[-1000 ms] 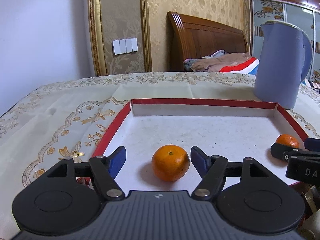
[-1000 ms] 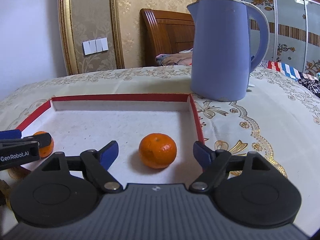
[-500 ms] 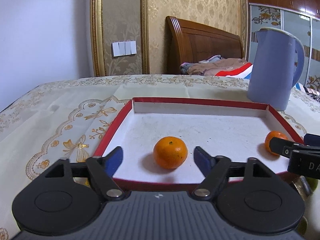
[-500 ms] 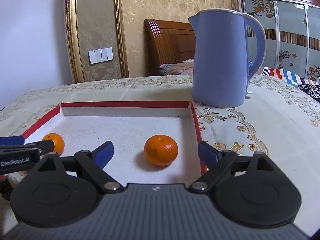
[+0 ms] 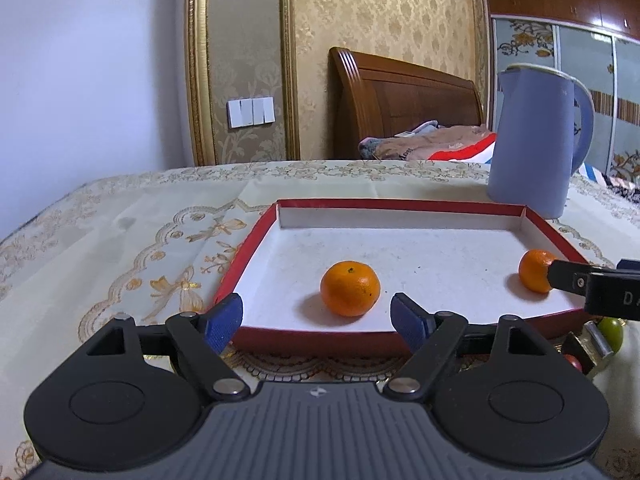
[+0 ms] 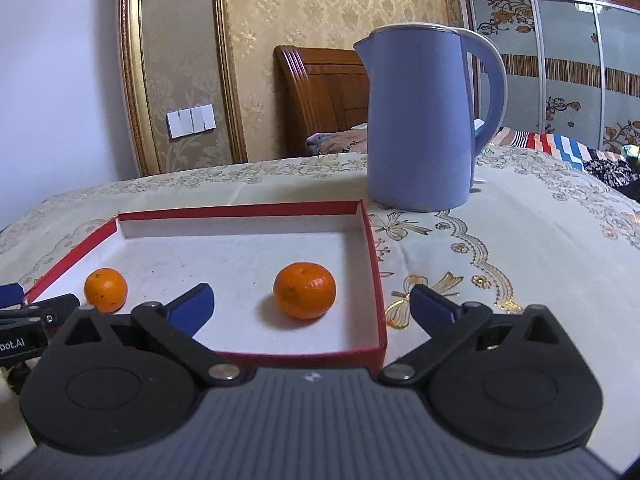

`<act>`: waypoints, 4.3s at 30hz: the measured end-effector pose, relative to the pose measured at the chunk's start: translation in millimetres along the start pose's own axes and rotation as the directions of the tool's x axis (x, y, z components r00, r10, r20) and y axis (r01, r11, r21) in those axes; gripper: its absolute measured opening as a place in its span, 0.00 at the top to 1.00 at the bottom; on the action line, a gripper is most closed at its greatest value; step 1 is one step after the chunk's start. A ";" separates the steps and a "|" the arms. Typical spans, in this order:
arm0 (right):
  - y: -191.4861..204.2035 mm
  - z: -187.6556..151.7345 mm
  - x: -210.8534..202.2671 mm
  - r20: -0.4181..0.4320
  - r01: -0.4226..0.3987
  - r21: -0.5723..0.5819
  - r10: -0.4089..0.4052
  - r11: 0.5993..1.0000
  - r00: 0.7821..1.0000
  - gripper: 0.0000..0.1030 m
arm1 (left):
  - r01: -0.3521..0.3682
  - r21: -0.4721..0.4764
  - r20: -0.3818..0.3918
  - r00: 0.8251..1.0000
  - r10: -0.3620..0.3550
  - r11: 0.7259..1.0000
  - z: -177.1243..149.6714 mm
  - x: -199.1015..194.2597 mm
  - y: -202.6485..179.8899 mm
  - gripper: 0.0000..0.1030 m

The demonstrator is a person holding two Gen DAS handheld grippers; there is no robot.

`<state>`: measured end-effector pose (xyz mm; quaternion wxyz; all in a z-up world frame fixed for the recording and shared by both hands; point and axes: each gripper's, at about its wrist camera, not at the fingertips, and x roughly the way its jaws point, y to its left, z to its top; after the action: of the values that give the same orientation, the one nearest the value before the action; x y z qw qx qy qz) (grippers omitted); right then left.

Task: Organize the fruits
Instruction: 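Lift both tools out of the box and back over the fruits, then lower the right tool onto the green lime and close its fingers, then move the left tool to the red cherry tomato and close on it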

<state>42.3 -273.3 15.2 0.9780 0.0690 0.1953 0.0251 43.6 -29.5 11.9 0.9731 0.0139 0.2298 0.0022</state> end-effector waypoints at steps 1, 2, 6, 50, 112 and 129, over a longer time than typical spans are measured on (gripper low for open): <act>-0.3 -0.3 -2.3 0.005 -0.003 0.002 0.003 1.000 1.000 0.00 | 0.003 -0.011 -0.002 1.000 -0.003 1.000 -0.4 -1.1 2.4 0.21; -0.4 -1.0 -4.7 0.011 -0.004 0.003 0.004 1.000 1.000 0.00 | 0.005 -0.019 -0.003 1.000 -0.005 1.000 -0.7 -2.1 4.0 0.21; -0.3 -3.5 -13.3 0.027 -0.008 0.004 0.008 1.000 1.000 0.00 | 0.011 -0.027 -0.010 1.000 -0.012 1.000 -2.6 -5.3 7.4 0.21; -11.5 -37.2 -71.9 -0.009 -0.052 0.025 0.052 0.998 0.999 0.00 | 0.092 -0.192 -0.087 0.990 -0.111 0.977 -36.9 -36.0 53.7 0.21; 44.6 -48.2 -51.6 -0.231 -0.198 -0.181 0.154 0.963 0.961 0.41 | 0.039 -0.094 -0.111 0.993 -0.049 0.995 -36.6 -33.2 35.1 0.20; 41.3 -47.2 -54.4 -0.217 -0.201 -0.172 0.162 0.964 0.963 0.69 | 0.052 -0.184 -0.100 0.992 -0.071 0.981 -43.0 -48.6 67.4 0.18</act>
<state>-27.0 -230.7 -1.4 0.9489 -0.0111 0.2824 0.1404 -18.9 38.5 -3.0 0.9563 -0.0821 0.2804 -0.0063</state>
